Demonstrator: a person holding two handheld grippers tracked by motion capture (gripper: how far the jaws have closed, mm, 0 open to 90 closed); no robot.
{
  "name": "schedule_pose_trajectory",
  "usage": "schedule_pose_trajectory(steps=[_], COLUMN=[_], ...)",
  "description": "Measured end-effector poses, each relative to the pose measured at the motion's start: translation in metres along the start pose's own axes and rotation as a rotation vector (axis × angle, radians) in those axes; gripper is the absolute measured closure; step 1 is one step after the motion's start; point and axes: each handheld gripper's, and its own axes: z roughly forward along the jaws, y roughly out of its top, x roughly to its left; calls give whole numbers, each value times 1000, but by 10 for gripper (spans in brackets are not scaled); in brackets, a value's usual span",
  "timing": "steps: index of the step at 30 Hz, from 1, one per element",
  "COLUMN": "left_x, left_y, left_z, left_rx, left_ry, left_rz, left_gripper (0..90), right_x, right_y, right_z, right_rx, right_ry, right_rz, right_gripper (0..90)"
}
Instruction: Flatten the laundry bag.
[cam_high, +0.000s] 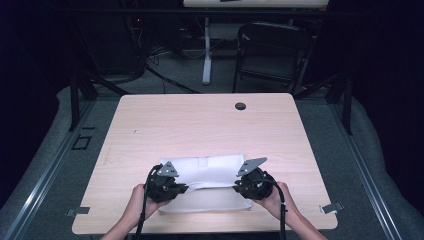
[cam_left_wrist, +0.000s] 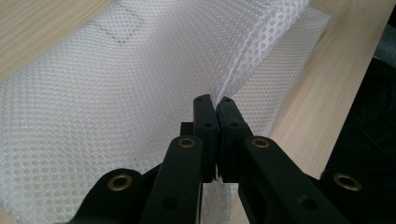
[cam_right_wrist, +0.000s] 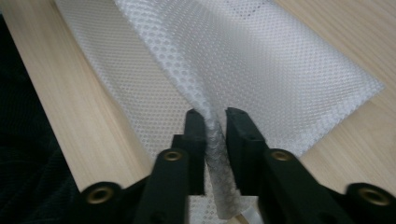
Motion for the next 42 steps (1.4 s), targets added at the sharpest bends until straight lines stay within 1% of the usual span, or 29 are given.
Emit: schedule_pose_trajectory(steps=[1,2,5,7,8,9,11,13,14,15,16,17,19,20,24,27,28,29,31,32,33,34,35,36,37,38,39,40,42], left_x=[0,0,-2,-3,-3,-2,-3,-5,-5,-7,-10,-11,-14,-14,-14,-14,-14,-14,-12,-10,-8,-7,-5,-4,-4,-5,-6,-7,-9], left_y=[0,0,0,-1,-1,-1,-1,-2,-3,-4,-4,-4,-6,-6,-9,-10,-10,-11,-12,-13,-14,-15,-15,-16,-16,-15,-15,-15,-12], left_z=[0,0,-1,-2,-3,-3,-4,-4,-5,-6,-6,-7,-8,-8,-7,-5,-5,-4,-5,-5,-6,-6,-6,-7,-8,-8,-8,-8,-10], left_rx=[9,9,5,-2,-5,-3,8,7,8,2,-5,-3,-5,-5,0,6,14,14,13,9,4,2,2,0,-3,-8,-11,-10,-4], left_ry=[-4,-8,-18,-20,-22,-26,-42,-34,-46,-30,8,6,29,27,19,37,57,64,99,93,93,104,96,91,97,97,101,104,105], left_rz=[9,9,16,24,23,28,46,45,47,47,41,56,63,60,58,61,69,68,66,65,61,52,47,46,47,57,63,63,55], left_gripper=[888,888,882,875,853,807,665,557,464,356,356,286,237,216,189,203,223,260,375,429,521,521,574,623,694,807,807,871,881], right_x=[0,1,6,7,6,5,3,2,2,1,1,0,0,-1,-3,-6,-7,-7,-9,-9,-10,-10,-10,-10,-10,-10,-10,-10,-10], right_y=[0,0,-1,0,0,1,1,2,2,3,3,4,6,6,10,12,12,12,13,13,14,14,14,14,15,15,16,16,16], right_z=[-1,-1,-6,-7,-9,-10,-11,-12,-13,-14,-14,-14,-14,-14,-15,-17,-17,-18,-18,-18,-19,-19,-19,-20,-20,-20,-19,-19,-19], right_rx=[3,4,33,25,22,21,11,8,0,-5,-5,-4,-10,-18,-18,-32,-35,-37,-43,-47,-49,-49,-55,-48,-43,-42,-41,-41,-47], right_ry=[0,7,20,17,16,14,14,9,11,11,11,12,13,13,7,8,10,8,7,3,2,2,-3,0,-1,-2,-1,-9,-11], right_rz=[3,7,8,15,17,19,29,40,47,54,54,54,69,67,83,93,98,99,100,101,100,100,103,97,95,92,87,83,90], right_gripper=[856,865,876,877,877,877,878,878,878,878,878,879,879,879,879,879,879,879,879,879,879,879,879,879,879,879,878,878,867])
